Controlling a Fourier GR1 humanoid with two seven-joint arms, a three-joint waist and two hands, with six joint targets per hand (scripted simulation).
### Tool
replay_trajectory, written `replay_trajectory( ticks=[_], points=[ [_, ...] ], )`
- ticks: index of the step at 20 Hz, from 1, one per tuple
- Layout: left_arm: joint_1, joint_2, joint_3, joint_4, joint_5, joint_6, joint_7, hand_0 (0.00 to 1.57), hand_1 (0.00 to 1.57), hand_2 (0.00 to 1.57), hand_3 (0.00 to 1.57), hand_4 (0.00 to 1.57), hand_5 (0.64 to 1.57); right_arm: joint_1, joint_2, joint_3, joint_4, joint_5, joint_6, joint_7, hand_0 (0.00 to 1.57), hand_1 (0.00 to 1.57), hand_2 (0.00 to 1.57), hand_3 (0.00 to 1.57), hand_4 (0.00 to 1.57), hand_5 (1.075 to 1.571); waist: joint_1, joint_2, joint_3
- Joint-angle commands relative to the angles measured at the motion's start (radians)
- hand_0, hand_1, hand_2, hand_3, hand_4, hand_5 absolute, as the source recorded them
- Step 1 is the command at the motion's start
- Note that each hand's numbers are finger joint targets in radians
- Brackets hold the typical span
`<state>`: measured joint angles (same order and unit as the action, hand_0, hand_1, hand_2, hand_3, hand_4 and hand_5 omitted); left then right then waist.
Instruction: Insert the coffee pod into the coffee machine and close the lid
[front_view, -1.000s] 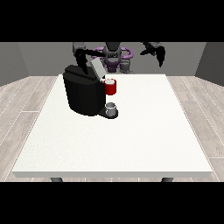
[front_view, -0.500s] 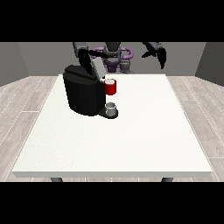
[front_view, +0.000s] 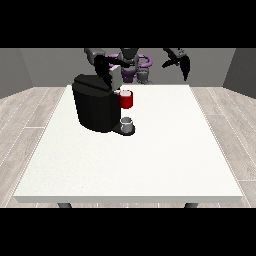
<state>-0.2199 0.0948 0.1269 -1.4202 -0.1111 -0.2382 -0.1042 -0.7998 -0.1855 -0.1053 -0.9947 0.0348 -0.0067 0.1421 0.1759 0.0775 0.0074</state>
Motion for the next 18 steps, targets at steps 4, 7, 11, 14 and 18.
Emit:
replay_trajectory(
  ticks=[4, 7, 11, 14, 18],
  points=[
    [-0.047, 0.043, 0.021, 0.01, 0.029, -0.041, -0.02, 0.0, 0.0, 0.0, 0.0, 0.34, 1.571, -0.071, 0.061, 0.052, -0.042, 0.043, -0.038, -0.062, 0.0, 0.0, 0.0, 0.0, 0.0, 1.571, 0.073, 0.053, -0.0076],
    [-0.034, 0.013, -0.009, 0.025, 0.008, -0.026, 0.0, 0.0, 0.0, 0.0, 0.0, 0.36, 1.571, -0.075, 0.055, 0.11, -0.064, 0.087, -0.01, 0.007, 0.0, 0.0, 0.0, 0.0, 0.0, 1.571, 0.066, 0.005, -0.0081],
    [-0.09, 0.01, -0.021, 0.001, 0.019, -0.039, 0.024, 0.0, 0.0, 0.0, 0.0, 0.41, 1.571, -0.133, 0.035, 0.095, -0.075, 0.113, -0.053, 0.033, 0.0, 0.0, 0.0, 0.0, 0.2, 1.571, 0.143, 0.039, -0.0072],
    [-0.118, -0.005, -0.029, 0.017, 0.011, -0.028, -0.012, 0.0, 0.0, 0.0, 0.0, 0.4, 1.571, -0.203, -0.01, 0.08, -0.085, 0.122, -0.038, 0.071, 0.0, 0.0, 0.0, 0.0, 0.26, 1.571, 0.169, 0.095, -0.0079],
    [-0.113, 0.002, -0.043, 0.023, 0.011, -0.052, -0.031, 0.0, 0.0, 0.0, 0.0, 0.42, 1.571, -0.227, -0.039, 0.055, -0.123, 0.127, -0.045, 0.149, 0.0, 0.0, 0.0, 0.0, 0.1, 1.571, 0.219, 0.096, -0.0079]
  ],
)
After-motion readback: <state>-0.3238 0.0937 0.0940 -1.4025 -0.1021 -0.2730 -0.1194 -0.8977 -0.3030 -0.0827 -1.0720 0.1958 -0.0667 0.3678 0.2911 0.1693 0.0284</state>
